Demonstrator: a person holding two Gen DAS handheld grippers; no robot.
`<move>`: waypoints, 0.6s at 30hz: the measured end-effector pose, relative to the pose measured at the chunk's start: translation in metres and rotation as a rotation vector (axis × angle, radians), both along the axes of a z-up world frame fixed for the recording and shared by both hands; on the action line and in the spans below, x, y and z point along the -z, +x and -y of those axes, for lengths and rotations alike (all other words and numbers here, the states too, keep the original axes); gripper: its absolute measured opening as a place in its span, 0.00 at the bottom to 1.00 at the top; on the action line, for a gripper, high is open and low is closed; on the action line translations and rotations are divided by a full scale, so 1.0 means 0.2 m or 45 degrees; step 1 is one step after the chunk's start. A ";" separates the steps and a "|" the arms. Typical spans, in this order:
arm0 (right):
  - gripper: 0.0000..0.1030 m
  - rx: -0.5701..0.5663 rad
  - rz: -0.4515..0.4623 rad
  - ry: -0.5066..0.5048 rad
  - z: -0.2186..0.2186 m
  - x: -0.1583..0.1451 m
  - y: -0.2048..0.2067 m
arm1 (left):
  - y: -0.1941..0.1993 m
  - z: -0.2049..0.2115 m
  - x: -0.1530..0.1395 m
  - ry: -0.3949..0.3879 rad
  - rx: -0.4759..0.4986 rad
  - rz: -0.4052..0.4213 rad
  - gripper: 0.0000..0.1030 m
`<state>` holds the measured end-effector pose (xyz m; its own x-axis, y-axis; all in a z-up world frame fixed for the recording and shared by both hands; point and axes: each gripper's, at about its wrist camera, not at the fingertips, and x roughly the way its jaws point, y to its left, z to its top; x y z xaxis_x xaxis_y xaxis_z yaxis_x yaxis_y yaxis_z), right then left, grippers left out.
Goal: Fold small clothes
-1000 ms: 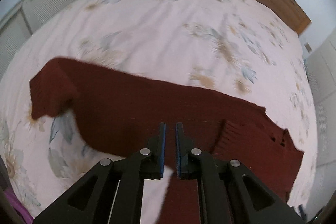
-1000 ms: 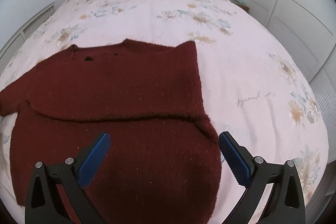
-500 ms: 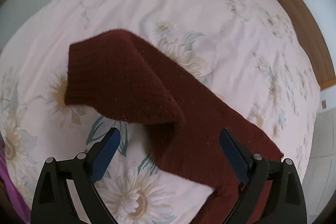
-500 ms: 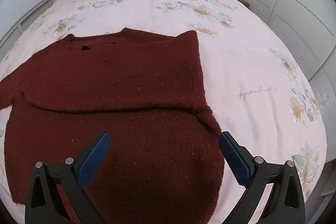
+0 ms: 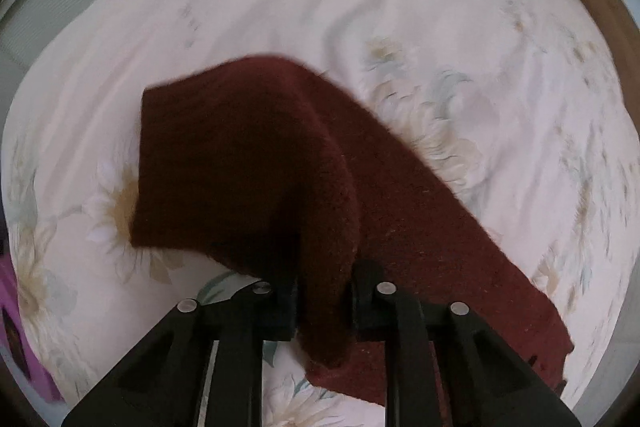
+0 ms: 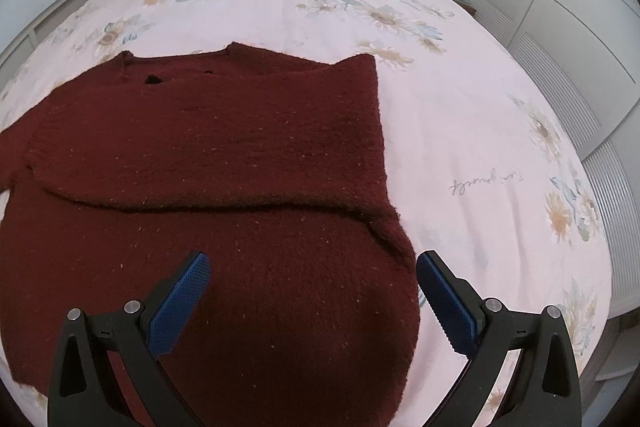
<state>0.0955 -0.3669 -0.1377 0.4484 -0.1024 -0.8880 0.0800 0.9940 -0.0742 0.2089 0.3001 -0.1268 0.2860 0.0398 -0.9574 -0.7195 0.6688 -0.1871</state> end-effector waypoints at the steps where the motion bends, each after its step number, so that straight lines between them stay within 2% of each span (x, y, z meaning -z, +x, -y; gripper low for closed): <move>1: 1.00 -0.001 -0.001 0.002 0.00 0.00 0.00 | -0.01 0.02 -0.03 0.033 0.045 0.019 0.13; 4: 1.00 -0.006 -0.001 0.003 0.00 0.01 0.00 | -0.03 0.10 -0.12 0.098 0.150 0.065 0.13; 9: 1.00 -0.001 0.018 0.018 0.01 -0.01 -0.02 | -0.07 0.32 -0.28 0.150 0.318 0.154 0.13; 13: 1.00 0.000 0.046 0.019 0.03 -0.05 -0.02 | -0.08 0.62 -0.39 0.165 0.504 0.221 0.13; 18: 1.00 -0.009 0.094 0.023 0.06 -0.13 -0.01 | 0.01 0.99 -0.45 0.159 0.696 0.262 0.12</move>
